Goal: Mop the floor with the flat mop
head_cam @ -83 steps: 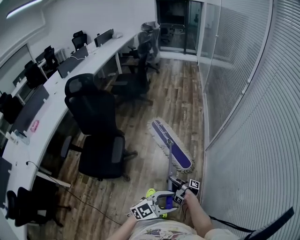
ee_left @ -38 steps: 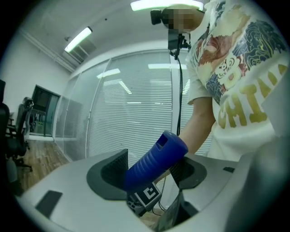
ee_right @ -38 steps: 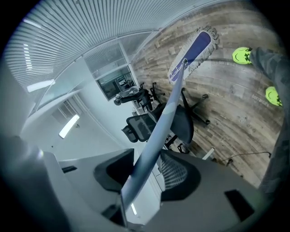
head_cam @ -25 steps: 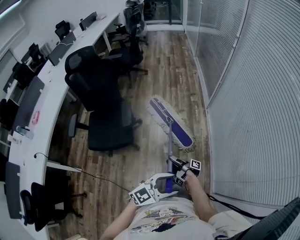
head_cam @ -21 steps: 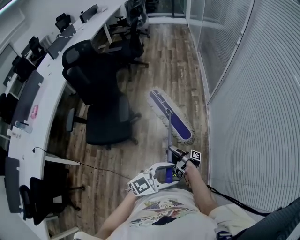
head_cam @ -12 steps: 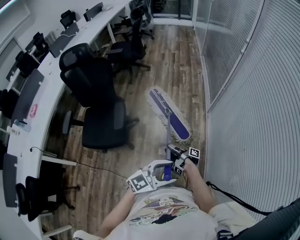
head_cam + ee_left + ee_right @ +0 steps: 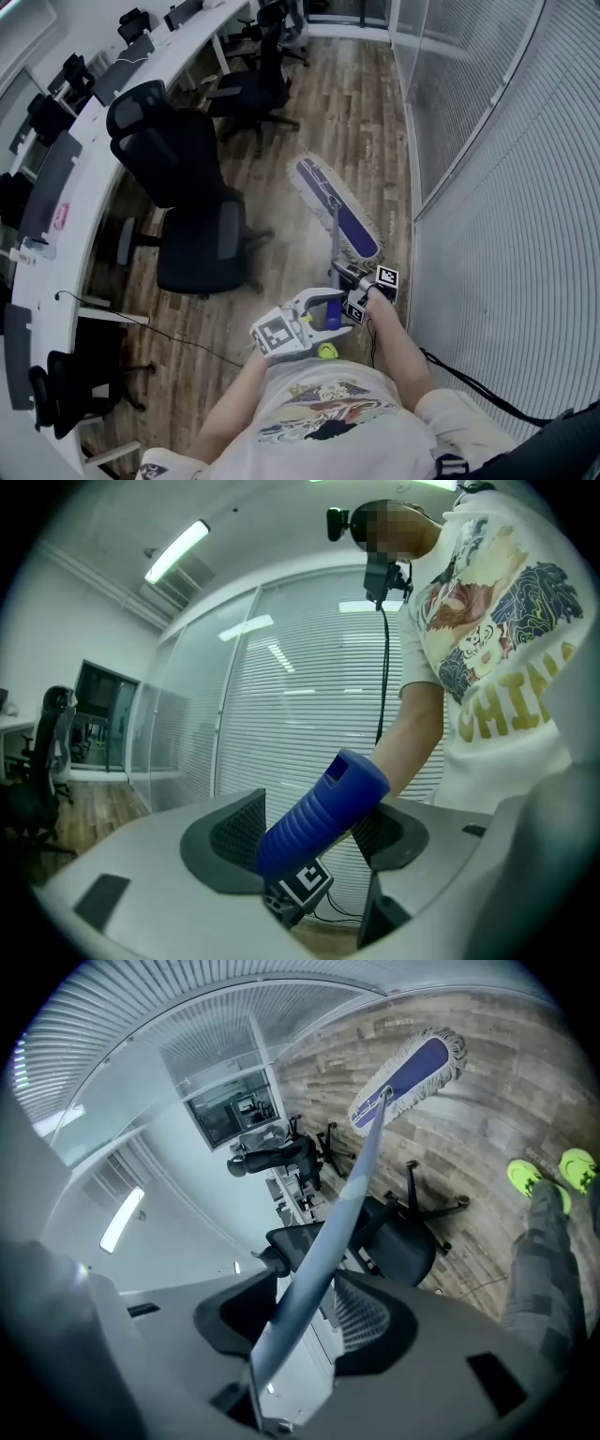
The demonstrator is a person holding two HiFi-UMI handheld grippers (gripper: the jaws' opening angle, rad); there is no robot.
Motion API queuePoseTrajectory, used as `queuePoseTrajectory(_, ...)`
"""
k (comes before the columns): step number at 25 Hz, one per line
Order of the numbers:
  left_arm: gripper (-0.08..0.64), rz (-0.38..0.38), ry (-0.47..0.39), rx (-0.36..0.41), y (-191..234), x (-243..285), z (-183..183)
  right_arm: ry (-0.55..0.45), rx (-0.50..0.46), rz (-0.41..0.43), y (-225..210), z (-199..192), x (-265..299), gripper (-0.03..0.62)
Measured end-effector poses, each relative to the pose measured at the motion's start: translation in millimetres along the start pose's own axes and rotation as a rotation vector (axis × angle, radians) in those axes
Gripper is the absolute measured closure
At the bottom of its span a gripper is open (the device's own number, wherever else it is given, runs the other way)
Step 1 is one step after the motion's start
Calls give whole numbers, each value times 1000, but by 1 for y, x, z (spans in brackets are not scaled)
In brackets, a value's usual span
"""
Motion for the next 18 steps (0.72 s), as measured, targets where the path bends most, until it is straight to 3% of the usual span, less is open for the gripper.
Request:
queuePoseTrajectory(11, 294, -38, -27, 10, 117, 12, 3, -29, 8, -6, 39, 73, 79, 414)
queuePoseTrajectory(18, 291, -65, -30, -4, 229, 17, 19, -26, -11, -32, 84, 142, 155, 414)
Point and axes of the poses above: the fingertips, and each gripper's own axes: x forward along the fingers, y to its left, z out of its top, the point moved 6 cm from there along -x, backward along the fingers, and after that the axes turned 2 degrees about z, right-handed, at the moved point
